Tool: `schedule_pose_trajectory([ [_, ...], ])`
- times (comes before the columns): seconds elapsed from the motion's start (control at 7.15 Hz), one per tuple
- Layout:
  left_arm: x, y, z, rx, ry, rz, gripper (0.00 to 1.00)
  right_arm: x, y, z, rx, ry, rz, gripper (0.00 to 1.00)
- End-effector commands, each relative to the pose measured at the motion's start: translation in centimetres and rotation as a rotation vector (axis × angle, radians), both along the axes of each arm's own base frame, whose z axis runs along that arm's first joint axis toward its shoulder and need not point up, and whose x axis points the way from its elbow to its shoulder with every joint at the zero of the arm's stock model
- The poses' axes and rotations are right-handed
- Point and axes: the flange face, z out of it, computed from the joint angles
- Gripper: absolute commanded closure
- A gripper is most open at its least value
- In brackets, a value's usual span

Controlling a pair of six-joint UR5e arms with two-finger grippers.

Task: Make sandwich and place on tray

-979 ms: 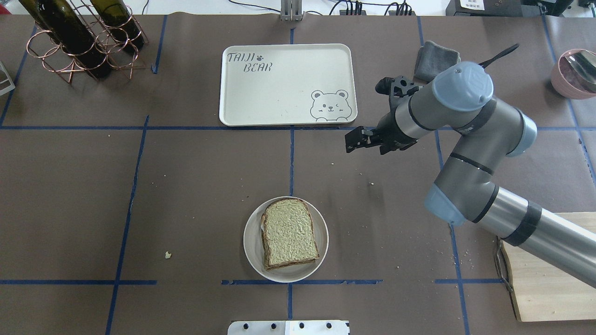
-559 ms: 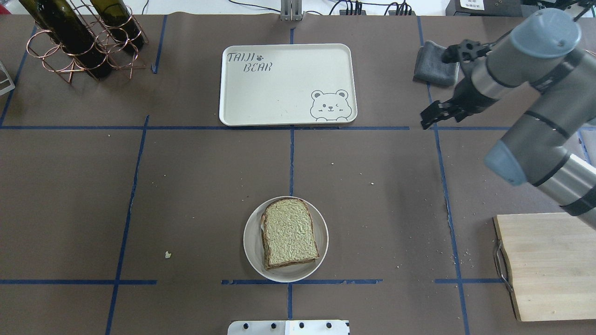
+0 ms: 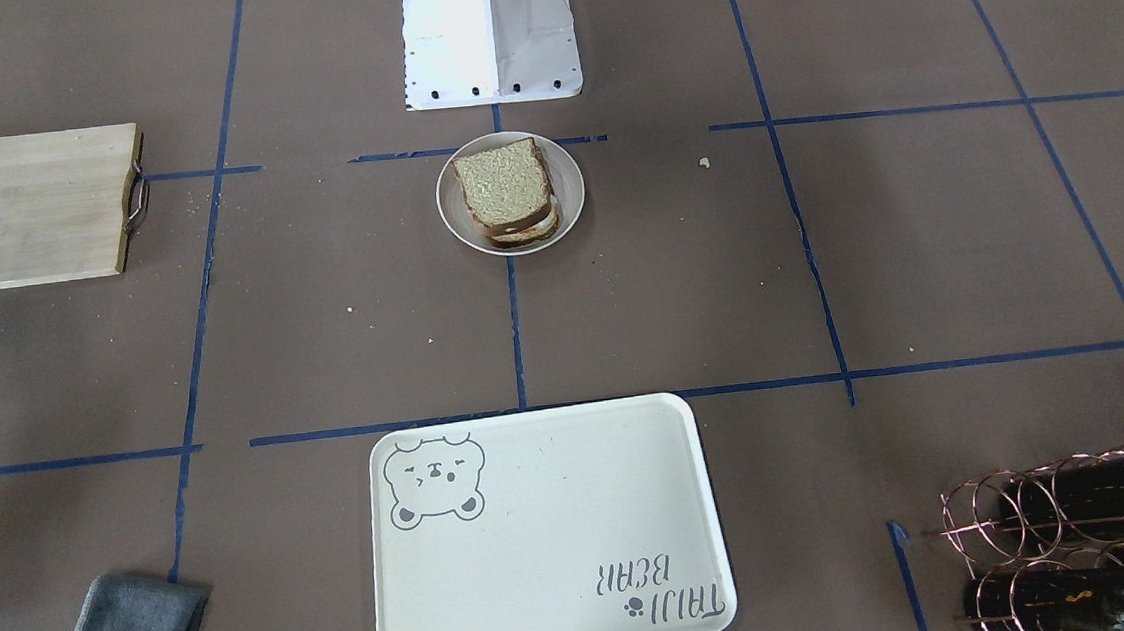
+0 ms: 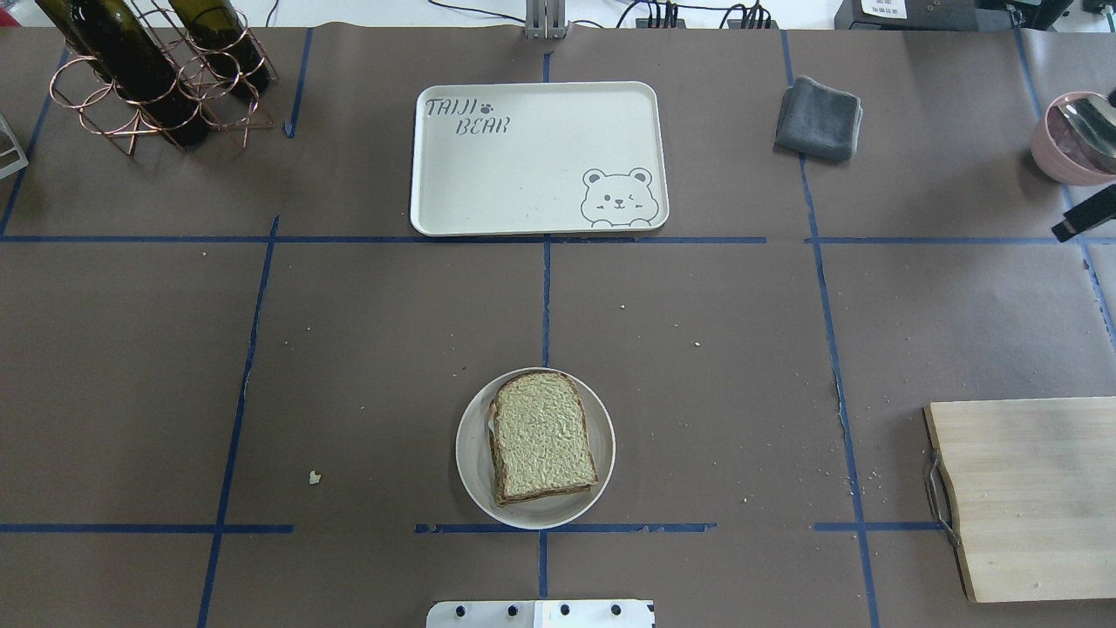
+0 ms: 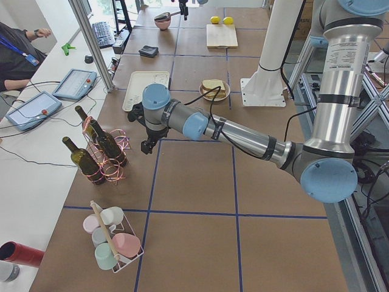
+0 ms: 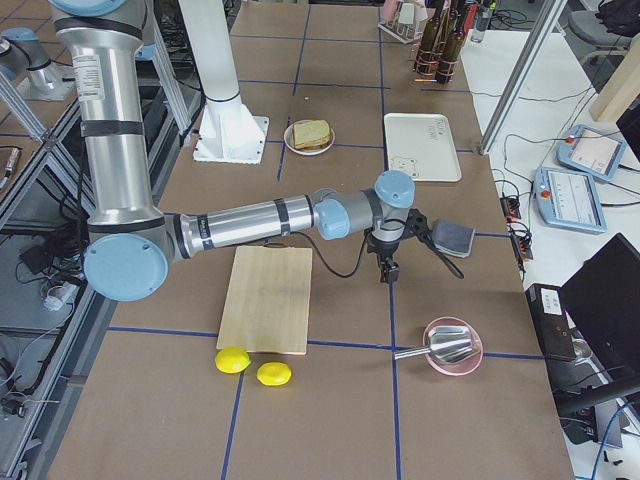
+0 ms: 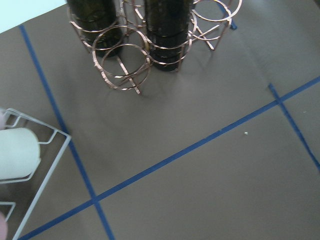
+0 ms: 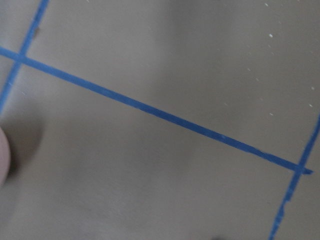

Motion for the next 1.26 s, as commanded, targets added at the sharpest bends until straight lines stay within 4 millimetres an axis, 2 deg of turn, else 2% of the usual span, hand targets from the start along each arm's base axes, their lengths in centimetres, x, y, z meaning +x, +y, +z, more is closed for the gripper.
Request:
schedule_pose_trajectory([
  [0.0, 9.4, 2.2, -3.3, -0.028, 0.087, 0.033, 0.0, 6.7, 5.0, 4.6, -0.09, -0.01, 0.097, 0.0],
  [0.14, 14.1, 4.0, -4.6, -0.114, 0.151, 0.032, 0.0, 6.8, 5.7, 5.1, -0.087, -0.014, 0.087, 0.0],
  [0.42, 24.6, 8.6, -7.2, -0.313, 0.241, -0.1, 0.0, 7.1, 7.9, 6.1, -0.111, -0.013, 0.089, 0.0],
  [0.56, 29.7, 9.6, -10.1, -0.381, 0.271, -0.137, 0.0, 7.2, 8.3, 6.0, -0.121, -0.012, 0.1, 0.0],
  [0.7, 33.7, 11.5, -12.1, -0.468, 0.297, -0.156, 0.0, 7.2, 8.4, 6.0, -0.125, -0.013, 0.102, 0.0],
  [0.84, 37.7, 14.4, -13.8, -0.532, 0.312, -0.147, 0.0, 7.2, 8.4, 5.9, -0.119, -0.015, 0.101, 0.0],
  [0.98, 41.2, 16.5, -15.2, -0.577, 0.327, -0.177, 0.05, 7.2, 8.3, 5.7, -0.116, -0.016, 0.101, 0.0],
  [1.12, 43.8, 18.4, -15.9, -0.588, 0.337, -0.215, 0.23, 7.2, 8.3, 5.5, -0.114, -0.018, 0.102, 0.0],
])
